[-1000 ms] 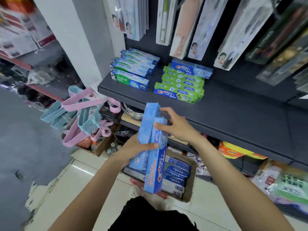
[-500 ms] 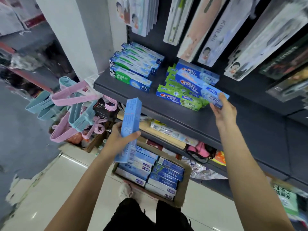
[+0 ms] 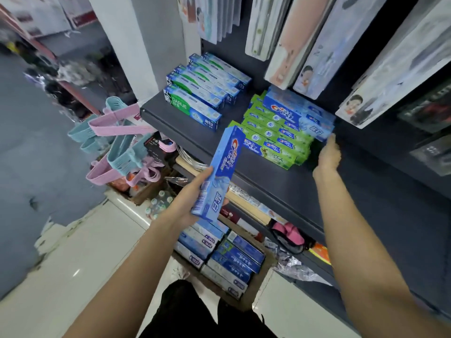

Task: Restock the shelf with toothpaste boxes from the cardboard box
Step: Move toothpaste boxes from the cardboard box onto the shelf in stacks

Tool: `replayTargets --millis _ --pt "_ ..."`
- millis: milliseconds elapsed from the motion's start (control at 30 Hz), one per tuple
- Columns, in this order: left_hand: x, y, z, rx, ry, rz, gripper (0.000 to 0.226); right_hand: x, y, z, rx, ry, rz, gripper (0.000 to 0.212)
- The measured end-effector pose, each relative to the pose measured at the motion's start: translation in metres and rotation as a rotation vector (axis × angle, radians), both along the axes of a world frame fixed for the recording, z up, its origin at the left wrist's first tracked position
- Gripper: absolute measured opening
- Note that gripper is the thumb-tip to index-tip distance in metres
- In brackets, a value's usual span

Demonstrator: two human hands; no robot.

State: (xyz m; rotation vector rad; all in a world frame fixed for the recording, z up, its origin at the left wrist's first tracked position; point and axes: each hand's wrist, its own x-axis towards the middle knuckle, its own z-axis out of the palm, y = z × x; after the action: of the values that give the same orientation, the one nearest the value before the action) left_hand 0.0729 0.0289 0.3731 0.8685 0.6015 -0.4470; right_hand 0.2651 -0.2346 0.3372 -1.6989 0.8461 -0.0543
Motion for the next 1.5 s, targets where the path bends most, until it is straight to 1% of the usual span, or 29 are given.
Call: replayTargets --millis 33,67,100,133,200,233,300,333,400,433,467,500,533,600,633,667,700,767,867,967,1067,1133,1200,1300,1333,1367,1433,1467,1500 --pt "0.002 -0.004 -0.003 0.001 -0.002 0.002 0.049 -0.020 0.004 0.006 -0.041 -0.076 0.031 0.045" --pt "0.003 -0.008 -0.004 0.000 0.004 -0.002 0.050 -0.044 0.008 0.012 -0.097 -0.142 0.113 0.040" --pt "0.006 -0.010 -0.006 0.026 0.012 -0.023 0.049 -0.067 0.012 0.018 -0.138 -0.187 0.239 0.037" --pt "0.009 -0.011 -0.006 0.055 0.028 -0.065 0.047 -0.089 0.017 0.025 -0.134 -0.200 0.375 0.035" --pt "0.014 -0.014 -0.006 0.141 0.032 -0.164 0.044 -0.118 0.025 0.036 -0.040 -0.143 0.591 0.030" --pt "0.019 -0.018 -0.006 0.170 0.011 -0.180 0.042 -0.130 0.031 0.042 0.050 -0.087 0.665 0.028" --pt "0.030 -0.028 -0.005 0.132 -0.065 -0.130 0.040 -0.148 0.046 0.052 0.235 0.027 0.783 0.030" --pt "0.035 -0.036 -0.001 0.062 -0.115 -0.099 0.041 -0.156 0.055 0.054 0.275 0.040 0.842 0.029" --pt "0.049 -0.054 -0.003 -0.017 -0.210 -0.068 0.044 -0.159 0.066 0.055 0.280 -0.015 0.868 0.026" --pt "0.056 -0.063 -0.002 -0.001 -0.237 -0.067 0.044 -0.156 0.067 0.056 0.260 -0.061 0.826 0.029" --pt "0.063 -0.069 -0.001 0.068 -0.245 -0.068 0.043 -0.150 0.064 0.058 0.218 -0.104 0.772 0.032" --pt "0.069 -0.074 -0.002 0.223 -0.255 -0.090 0.042 -0.141 0.059 0.060 0.131 -0.153 0.733 0.036" --pt "0.077 -0.075 -0.004 0.457 -0.291 -0.131 0.041 -0.132 0.052 0.061 -0.008 -0.210 0.719 0.040" --pt "0.093 -0.068 -0.017 1.086 -0.526 -0.299 0.038 -0.110 0.035 0.059 -0.396 -0.306 0.736 0.044" --pt "0.101 -0.062 -0.025 1.345 -0.615 -0.408 0.041 -0.098 0.026 0.057 -0.576 -0.342 0.742 0.044" --pt "0.107 -0.057 -0.031 1.517 -0.639 -0.523 0.046 -0.083 0.018 0.054 -0.726 -0.355 0.747 0.044" --pt "0.112 -0.054 -0.037 1.621 -0.622 -0.629 0.051 -0.069 0.012 0.051 -0.851 -0.346 0.751 0.044" --pt "0.120 -0.052 -0.040 1.718 -0.572 -0.777 0.059 -0.039 0.002 0.043 -1.025 -0.302 0.748 0.043" --pt "0.126 -0.052 -0.041 1.796 -0.564 -0.869 0.065 -0.007 -0.007 0.028 -1.109 -0.243 0.707 0.042" --pt "0.128 -0.049 -0.042 1.791 -0.559 -0.899 0.069 0.004 -0.004 0.012 -1.073 -0.179 0.623 0.042" --pt "0.127 -0.047 -0.041 1.773 -0.568 -0.912 0.071 -0.007 0.007 -0.001 -1.047 -0.200 0.573 0.045" --pt "0.125 -0.046 -0.040 1.732 -0.611 -0.841 0.066 -0.031 0.016 -0.006 -1.021 -0.284 0.552 0.044" --pt "0.114 -0.042 -0.040 1.660 -0.728 -0.615 0.053 -0.070 0.025 -0.007 -0.978 -0.403 0.561 0.037" --pt "0.071 -0.023 -0.038 1.631 -0.943 -0.205 0.031 -0.145 0.040 -0.003 -0.870 -0.543 0.706 0.032" --pt "0.050 -0.013 -0.038 1.613 -0.978 -0.130 0.027 -0.170 0.044 -0.002 -0.850 -0.558 0.772 0.032" --pt "0.027 -0.001 -0.040 1.600 -0.986 -0.097 0.025 -0.192 0.047 -0.005 -0.837 -0.550 0.843 0.032" --pt "-0.017 0.025 -0.050 1.592 -0.922 -0.135 0.021 -0.227 0.050 -0.021 -0.796 -0.446 1.012 0.027" --pt "-0.038 0.040 -0.059 1.582 -0.834 -0.206 0.020 -0.238 0.052 -0.034 -0.766 -0.336 1.114 0.024" --pt "-0.055 0.055 -0.071 1.560 -0.703 -0.300 0.017 -0.246 0.055 -0.048 -0.749 -0.198 1.226 0.023"
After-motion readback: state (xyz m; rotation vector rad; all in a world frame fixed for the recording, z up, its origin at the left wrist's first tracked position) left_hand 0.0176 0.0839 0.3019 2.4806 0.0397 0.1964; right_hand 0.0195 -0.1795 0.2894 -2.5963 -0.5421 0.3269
